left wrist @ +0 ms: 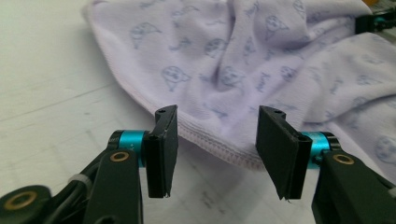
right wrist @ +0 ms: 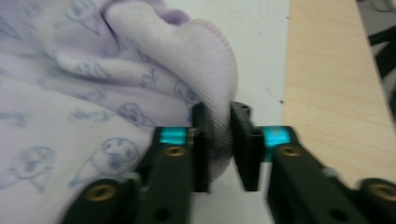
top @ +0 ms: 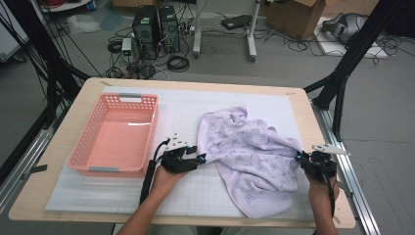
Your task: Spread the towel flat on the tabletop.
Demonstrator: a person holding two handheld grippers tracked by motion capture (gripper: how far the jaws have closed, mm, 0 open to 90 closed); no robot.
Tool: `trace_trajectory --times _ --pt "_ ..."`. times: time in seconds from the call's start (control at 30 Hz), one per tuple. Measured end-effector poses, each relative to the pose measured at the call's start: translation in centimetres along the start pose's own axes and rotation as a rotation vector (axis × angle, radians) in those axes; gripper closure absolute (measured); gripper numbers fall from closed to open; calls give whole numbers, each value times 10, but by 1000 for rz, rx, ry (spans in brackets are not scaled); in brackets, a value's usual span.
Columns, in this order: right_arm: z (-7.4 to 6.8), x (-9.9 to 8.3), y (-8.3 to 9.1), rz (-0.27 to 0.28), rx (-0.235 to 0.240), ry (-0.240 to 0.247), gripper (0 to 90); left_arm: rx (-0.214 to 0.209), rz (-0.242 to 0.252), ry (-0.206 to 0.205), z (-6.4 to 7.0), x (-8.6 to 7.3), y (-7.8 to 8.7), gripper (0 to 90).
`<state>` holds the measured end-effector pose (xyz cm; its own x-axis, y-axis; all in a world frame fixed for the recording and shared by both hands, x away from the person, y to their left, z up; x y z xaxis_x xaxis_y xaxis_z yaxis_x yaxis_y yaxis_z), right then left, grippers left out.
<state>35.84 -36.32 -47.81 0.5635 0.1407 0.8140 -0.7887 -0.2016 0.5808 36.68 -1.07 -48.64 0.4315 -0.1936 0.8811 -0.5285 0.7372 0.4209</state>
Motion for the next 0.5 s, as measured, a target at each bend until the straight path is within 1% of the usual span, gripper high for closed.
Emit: trace_trajectory --times 0.03,0.07,0.1,0.17,0.23,0.27,0.3,0.37,0.4,0.43,0.5 --pt "-3 0 3 20 26 -9 668 -9 -13 -10 3 0 -2 513" --pt "-5 0 4 35 33 -10 640 -19 -30 -32 7 0 -4 514" --pt "-8 0 7 50 51 -13 638 -26 -34 -43 13 2 -7 512" --pt "-11 2 13 68 74 -3 629 -30 -38 -49 19 6 -14 483" --pt "-14 6 17 88 101 -3 616 -5 -47 -63 20 10 -22 446" --pt "-16 8 19 99 117 -4 609 8 -54 -68 19 11 -25 423" --pt "-18 9 20 102 131 -7 605 27 -50 -66 17 14 -28 421" --pt "-23 10 20 106 157 2 578 53 -34 -46 12 21 -31 409" --pt "-26 11 18 101 171 12 570 65 -24 -44 10 26 -32 410" --pt "-28 13 16 101 176 17 556 70 -22 -44 5 31 -33 411" --pt "-30 19 10 101 193 17 528 76 -25 -33 -2 35 -36 429"
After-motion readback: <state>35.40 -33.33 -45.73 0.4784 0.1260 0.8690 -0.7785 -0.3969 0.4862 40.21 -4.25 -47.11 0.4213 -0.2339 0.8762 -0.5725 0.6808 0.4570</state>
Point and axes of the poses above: each handheld gripper's, and its own axes: y roughly backward along the jaws, x roughly out of its top, z roughly to its right, the point moved 9 cm from there along -y, roughly forward along the jaws, and after that the axes turned 1 degree about z, right-handed, at the moved point
